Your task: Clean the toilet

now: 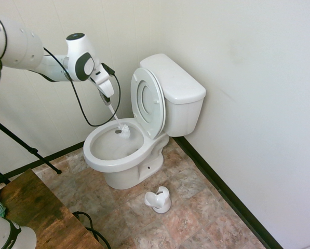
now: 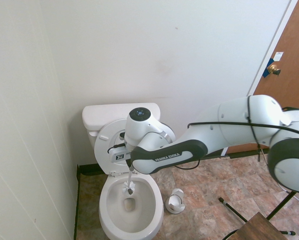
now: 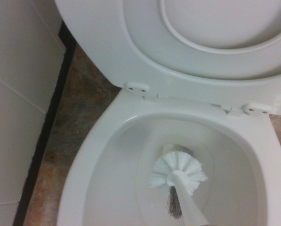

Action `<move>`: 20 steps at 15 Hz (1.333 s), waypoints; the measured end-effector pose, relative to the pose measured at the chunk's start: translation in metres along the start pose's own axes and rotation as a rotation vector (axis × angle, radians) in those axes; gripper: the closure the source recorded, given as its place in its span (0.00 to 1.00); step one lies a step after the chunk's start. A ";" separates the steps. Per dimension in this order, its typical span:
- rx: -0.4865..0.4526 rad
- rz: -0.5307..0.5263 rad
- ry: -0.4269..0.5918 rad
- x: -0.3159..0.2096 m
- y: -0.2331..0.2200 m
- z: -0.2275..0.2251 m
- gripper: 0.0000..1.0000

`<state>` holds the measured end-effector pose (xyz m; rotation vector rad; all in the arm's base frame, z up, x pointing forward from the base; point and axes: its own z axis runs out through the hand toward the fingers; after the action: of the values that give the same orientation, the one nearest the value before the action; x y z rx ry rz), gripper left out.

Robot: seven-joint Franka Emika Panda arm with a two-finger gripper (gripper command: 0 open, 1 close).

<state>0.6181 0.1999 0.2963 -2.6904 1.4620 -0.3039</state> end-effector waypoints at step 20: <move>-0.034 -0.011 -0.020 -0.032 -0.071 0.167 1.00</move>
<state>0.6933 0.2592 0.1392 -2.7203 1.4614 -0.2540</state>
